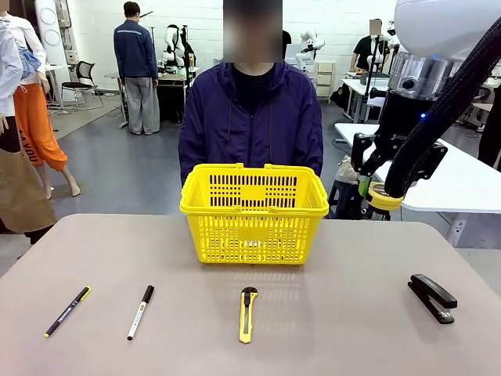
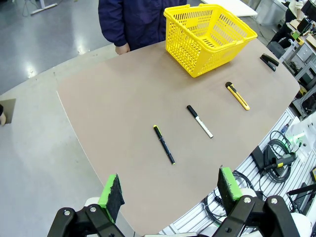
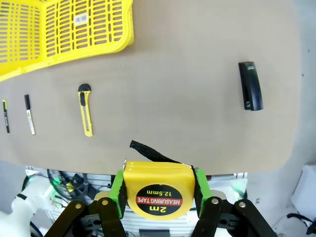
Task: Place the items the person wants into the basket.
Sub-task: Pick up the item the person points to and place it in the Market Basket.
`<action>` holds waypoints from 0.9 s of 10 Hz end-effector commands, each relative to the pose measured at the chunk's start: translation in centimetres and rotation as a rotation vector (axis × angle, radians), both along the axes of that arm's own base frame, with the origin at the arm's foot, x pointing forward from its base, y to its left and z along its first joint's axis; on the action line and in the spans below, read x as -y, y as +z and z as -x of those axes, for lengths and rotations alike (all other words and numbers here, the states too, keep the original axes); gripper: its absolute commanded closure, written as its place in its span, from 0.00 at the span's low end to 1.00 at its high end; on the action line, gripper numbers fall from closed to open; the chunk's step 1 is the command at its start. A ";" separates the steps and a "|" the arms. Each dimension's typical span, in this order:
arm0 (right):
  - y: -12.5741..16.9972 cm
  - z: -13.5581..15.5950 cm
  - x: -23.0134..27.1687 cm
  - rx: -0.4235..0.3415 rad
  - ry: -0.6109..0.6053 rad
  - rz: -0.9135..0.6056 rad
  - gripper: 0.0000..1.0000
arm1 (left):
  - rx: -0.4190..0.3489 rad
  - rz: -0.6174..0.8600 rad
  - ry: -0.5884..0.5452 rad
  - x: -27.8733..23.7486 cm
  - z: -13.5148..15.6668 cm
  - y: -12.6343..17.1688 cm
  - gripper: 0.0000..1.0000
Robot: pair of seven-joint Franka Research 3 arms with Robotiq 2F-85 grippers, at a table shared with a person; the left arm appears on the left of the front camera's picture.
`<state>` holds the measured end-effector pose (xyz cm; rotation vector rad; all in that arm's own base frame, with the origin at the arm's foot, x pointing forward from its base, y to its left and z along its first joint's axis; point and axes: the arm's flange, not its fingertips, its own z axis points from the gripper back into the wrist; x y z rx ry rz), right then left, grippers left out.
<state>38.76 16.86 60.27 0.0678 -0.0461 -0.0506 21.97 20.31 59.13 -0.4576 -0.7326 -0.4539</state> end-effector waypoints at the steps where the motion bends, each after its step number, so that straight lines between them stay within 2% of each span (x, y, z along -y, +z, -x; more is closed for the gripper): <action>1: 0.0 0.0 0.0 0.000 0.000 0.000 0.35 | 0.009 0.007 -0.012 -0.1 0.1 0.0 0.00; 3: 1.4 -7.3 -6.1 0.019 0.027 -0.091 0.35 | 0.009 0.007 -0.012 -0.1 0.1 0.0 0.00; 5: 1.1 -12.6 -11.5 0.047 0.040 -0.065 0.35 | 0.009 0.007 -0.012 -0.1 0.1 0.0 0.00; 6: 0.2 -15.2 -13.3 0.034 0.059 -0.068 0.35 | 0.009 0.007 -0.012 -0.1 0.1 0.0 0.00; 9: -5.2 -22.3 -16.7 0.003 0.060 0.006 0.35 | 0.009 0.007 -0.012 -0.1 0.1 0.0 0.00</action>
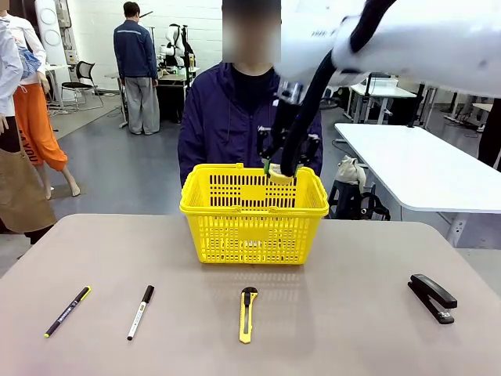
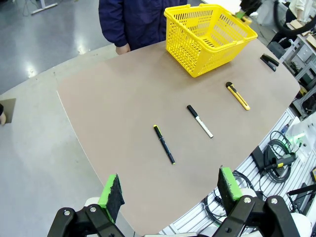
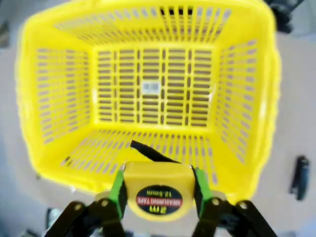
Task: Place the items the person wants into the basket.
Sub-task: Pick up the item the person points to and place it in the Market Basket.
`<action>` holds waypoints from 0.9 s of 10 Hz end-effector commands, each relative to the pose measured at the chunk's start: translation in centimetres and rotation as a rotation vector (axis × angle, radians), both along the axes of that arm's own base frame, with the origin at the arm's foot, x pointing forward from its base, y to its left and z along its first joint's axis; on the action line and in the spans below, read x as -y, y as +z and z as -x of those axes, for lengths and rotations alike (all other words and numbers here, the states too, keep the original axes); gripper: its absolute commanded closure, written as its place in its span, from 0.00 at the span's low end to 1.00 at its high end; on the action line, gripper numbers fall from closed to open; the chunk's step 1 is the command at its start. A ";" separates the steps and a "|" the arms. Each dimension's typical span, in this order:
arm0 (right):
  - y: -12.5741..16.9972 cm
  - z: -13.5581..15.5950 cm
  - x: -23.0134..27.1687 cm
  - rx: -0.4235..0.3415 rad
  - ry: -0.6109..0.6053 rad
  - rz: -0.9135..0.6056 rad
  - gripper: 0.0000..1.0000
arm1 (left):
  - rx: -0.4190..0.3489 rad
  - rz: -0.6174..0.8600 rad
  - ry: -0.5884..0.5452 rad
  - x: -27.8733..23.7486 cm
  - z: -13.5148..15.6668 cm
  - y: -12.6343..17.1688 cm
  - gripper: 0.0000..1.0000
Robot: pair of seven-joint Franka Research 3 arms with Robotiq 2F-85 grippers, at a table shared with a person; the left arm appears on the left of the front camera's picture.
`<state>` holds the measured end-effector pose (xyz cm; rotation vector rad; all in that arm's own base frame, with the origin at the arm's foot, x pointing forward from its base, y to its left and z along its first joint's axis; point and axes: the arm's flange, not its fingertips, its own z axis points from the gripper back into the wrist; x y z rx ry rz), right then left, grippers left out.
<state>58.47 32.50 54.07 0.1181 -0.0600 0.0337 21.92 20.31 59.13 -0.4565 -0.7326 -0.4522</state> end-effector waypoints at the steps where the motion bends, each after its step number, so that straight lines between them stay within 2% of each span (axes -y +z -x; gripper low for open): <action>1: -0.9 -4.1 -1.4 -0.029 -0.021 0.076 0.35 | 0.009 0.008 -0.014 -0.1 0.1 0.0 0.00; 4: -6.5 -6.9 -1.9 -0.072 0.005 0.112 0.35 | 0.009 0.008 -0.014 -0.1 0.1 0.0 0.00; 9: -11.3 -7.7 -1.4 -0.128 0.048 0.170 0.35 | 0.009 0.008 -0.014 -0.1 0.1 0.0 0.00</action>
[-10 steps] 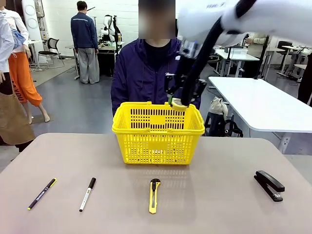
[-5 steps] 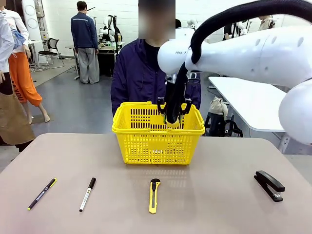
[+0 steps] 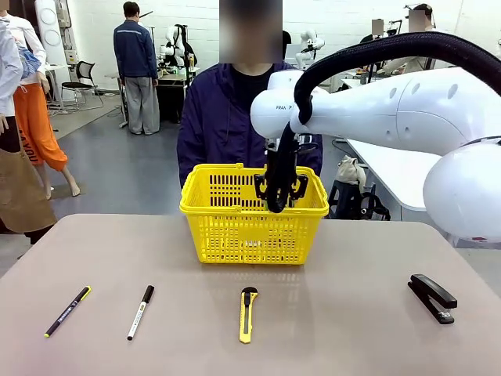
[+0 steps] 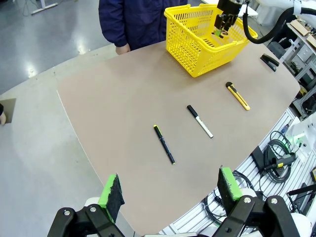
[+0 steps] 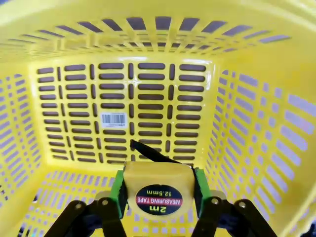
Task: Place the items the person wants into the basket.
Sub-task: Pick up the item the person points to and place it in the Market Basket.
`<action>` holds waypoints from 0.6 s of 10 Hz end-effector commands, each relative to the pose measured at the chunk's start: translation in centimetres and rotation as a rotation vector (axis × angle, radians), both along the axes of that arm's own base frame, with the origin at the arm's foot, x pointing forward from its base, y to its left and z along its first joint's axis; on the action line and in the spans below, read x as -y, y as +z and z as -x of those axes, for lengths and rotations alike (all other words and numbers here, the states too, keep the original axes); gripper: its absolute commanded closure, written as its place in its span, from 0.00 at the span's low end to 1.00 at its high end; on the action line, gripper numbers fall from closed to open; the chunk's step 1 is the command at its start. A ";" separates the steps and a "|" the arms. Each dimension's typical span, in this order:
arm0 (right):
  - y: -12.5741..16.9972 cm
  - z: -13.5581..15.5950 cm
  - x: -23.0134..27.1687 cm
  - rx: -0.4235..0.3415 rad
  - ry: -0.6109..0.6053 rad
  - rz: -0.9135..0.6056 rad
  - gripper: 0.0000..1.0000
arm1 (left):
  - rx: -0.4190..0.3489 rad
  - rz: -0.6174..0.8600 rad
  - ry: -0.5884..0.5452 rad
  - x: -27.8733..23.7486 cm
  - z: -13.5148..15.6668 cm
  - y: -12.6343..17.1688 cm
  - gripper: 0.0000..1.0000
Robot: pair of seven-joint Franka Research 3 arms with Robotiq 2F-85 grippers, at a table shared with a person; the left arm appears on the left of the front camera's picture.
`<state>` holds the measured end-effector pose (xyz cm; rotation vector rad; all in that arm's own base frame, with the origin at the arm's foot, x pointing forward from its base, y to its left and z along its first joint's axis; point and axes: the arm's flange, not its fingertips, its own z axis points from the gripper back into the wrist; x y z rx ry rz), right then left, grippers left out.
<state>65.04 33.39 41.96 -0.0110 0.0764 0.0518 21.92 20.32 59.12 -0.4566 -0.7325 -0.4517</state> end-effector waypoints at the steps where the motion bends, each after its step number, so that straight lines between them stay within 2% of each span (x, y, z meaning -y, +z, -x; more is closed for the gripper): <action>1: 0.6 -1.1 -0.5 0.004 0.037 0.035 0.35 | 0.009 0.007 -0.014 0.0 0.1 0.0 0.00; 4: 0.4 -1.1 -0.6 -0.001 0.042 0.022 0.35 | 0.009 0.007 -0.014 0.0 0.1 0.0 0.00; 5: 0.4 -1.1 -0.6 -0.007 0.043 0.016 0.16 | 0.009 0.007 -0.014 0.0 0.1 0.0 0.00; 6: 0.4 -1.1 -0.7 -0.006 0.046 0.015 0.15 | 0.009 0.007 -0.014 0.0 0.1 0.0 0.00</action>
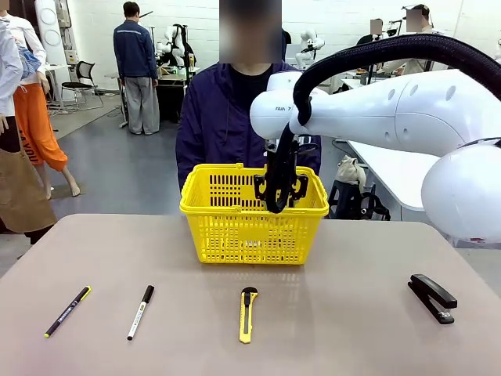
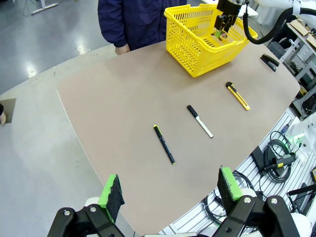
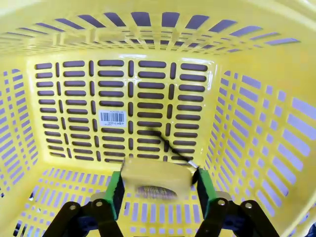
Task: Place the items the person wants into the basket.
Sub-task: Pick up the item the person points to and place it in the Market Basket.
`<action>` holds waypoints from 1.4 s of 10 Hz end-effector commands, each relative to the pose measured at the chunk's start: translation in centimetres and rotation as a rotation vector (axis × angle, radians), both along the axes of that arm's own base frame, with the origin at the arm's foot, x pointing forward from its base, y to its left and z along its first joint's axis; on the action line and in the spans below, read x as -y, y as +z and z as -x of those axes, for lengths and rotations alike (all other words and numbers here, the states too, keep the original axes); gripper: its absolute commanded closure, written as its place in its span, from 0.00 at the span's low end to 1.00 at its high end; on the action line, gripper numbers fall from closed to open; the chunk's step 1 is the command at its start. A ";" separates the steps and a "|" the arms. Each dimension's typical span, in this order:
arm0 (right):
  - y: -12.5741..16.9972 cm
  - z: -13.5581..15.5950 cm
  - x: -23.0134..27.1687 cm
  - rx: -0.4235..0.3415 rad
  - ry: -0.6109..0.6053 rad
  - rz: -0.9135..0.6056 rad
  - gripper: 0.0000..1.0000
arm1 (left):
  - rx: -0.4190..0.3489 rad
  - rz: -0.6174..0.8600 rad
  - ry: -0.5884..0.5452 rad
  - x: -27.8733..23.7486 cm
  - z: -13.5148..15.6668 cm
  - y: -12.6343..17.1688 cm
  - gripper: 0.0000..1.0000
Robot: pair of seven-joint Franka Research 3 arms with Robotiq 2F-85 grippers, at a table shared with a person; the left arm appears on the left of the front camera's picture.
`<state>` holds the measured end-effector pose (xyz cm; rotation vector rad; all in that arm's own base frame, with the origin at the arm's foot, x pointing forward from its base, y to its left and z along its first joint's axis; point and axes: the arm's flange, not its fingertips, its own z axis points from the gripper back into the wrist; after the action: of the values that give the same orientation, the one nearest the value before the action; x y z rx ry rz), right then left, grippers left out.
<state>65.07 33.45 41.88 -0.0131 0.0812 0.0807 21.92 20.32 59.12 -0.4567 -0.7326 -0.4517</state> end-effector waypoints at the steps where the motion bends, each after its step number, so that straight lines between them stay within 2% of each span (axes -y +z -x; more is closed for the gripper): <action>1: 0.4 -1.1 -0.6 -0.001 0.015 0.011 0.00 | 0.009 0.007 -0.014 0.0 0.1 0.0 0.00; 5: 1.2 -1.1 -0.4 0.006 0.009 -0.021 0.00 | 0.009 0.007 -0.014 0.0 0.1 0.0 0.00; 6: 3.6 0.2 0.2 0.011 0.021 -0.071 0.00 | 0.009 0.007 -0.014 0.0 0.1 0.0 0.00; 7: 7.8 3.2 1.8 0.029 0.032 -0.133 0.00 | 0.009 0.007 -0.014 0.0 0.1 0.0 0.00; 9: 16.5 12.2 7.4 0.101 0.052 -0.187 0.00 | 0.009 0.007 -0.014 0.0 0.1 0.0 0.00; 10: 19.1 17.3 10.5 0.127 0.061 -0.208 0.00 | 0.009 0.007 -0.014 0.0 0.1 0.0 0.00; 11: 20.0 20.9 12.6 0.137 0.078 -0.215 0.00 | 0.009 0.007 -0.014 0.0 0.1 0.0 0.00; 12: 19.6 23.2 14.3 0.138 0.104 -0.203 0.00 | 0.009 0.007 -0.014 0.0 0.1 0.0 0.00; 14: 16.6 25.8 16.8 0.132 0.186 -0.040 0.00 | 0.009 0.007 -0.014 0.0 0.1 0.0 0.00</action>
<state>40.15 17.78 62.45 0.0969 -0.0371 0.2077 21.90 20.33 59.11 -0.4562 -0.7323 -0.4503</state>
